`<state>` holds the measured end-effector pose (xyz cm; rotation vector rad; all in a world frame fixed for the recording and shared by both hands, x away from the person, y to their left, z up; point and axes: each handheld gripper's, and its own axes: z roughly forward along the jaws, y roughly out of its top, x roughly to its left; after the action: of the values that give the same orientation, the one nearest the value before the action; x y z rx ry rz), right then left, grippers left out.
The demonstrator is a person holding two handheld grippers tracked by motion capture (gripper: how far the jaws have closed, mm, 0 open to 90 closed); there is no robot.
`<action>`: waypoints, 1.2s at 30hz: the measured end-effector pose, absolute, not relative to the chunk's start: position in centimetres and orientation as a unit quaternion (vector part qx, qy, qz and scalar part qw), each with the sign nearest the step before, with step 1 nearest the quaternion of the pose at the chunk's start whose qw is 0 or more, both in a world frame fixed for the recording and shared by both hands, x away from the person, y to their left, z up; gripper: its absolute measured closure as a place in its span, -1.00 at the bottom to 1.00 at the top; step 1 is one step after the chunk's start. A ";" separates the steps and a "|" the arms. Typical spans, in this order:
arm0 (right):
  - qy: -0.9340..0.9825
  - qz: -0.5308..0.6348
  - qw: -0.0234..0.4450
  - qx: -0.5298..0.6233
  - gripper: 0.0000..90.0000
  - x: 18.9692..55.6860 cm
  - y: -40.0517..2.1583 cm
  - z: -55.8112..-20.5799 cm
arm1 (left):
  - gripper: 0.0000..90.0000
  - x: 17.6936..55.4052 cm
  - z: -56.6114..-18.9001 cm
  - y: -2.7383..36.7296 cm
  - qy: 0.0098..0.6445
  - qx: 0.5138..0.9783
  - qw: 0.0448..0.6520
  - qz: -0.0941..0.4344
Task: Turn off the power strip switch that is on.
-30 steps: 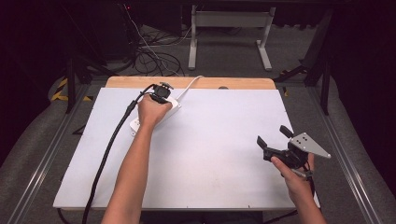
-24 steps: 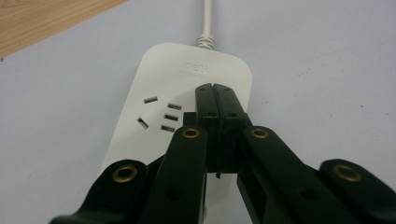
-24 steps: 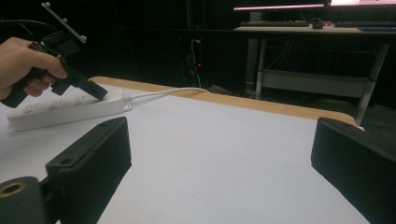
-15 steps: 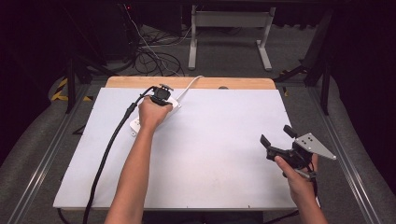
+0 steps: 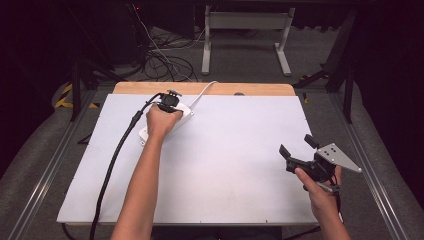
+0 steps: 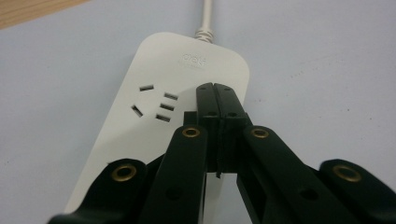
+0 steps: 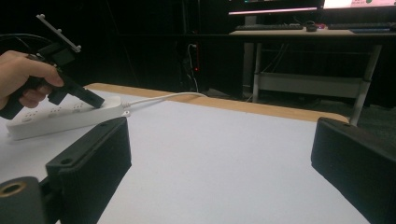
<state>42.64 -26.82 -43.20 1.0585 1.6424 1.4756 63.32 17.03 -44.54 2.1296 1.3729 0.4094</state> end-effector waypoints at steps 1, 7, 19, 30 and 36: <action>0.633 0.565 0.339 0.407 -0.88 42.7 -26.8 -43.2 | 1.00 63.3 -44.5 17.1 0.515 0.795 0.284 0.151; 0.636 0.564 0.338 0.404 -0.88 42.7 -26.6 -43.2 | 1.00 63.3 -44.5 16.9 0.515 0.795 0.281 0.155; 0.638 0.566 0.328 0.406 -0.88 42.9 -26.4 -43.4 | 1.00 63.2 -44.6 17.2 0.516 0.793 0.288 0.150; 0.644 0.564 0.323 0.404 -0.88 42.9 -26.2 -43.6 | 1.00 62.9 -44.8 17.4 0.505 0.793 0.302 0.158; 0.647 0.563 0.319 0.403 -0.88 43.1 -25.9 -43.7 | 1.00 62.6 -45.1 17.2 0.493 0.789 0.332 0.154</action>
<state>43.09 -25.92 -43.72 1.0602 1.7021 1.4791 62.63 17.16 -45.12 2.0632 1.2886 0.4038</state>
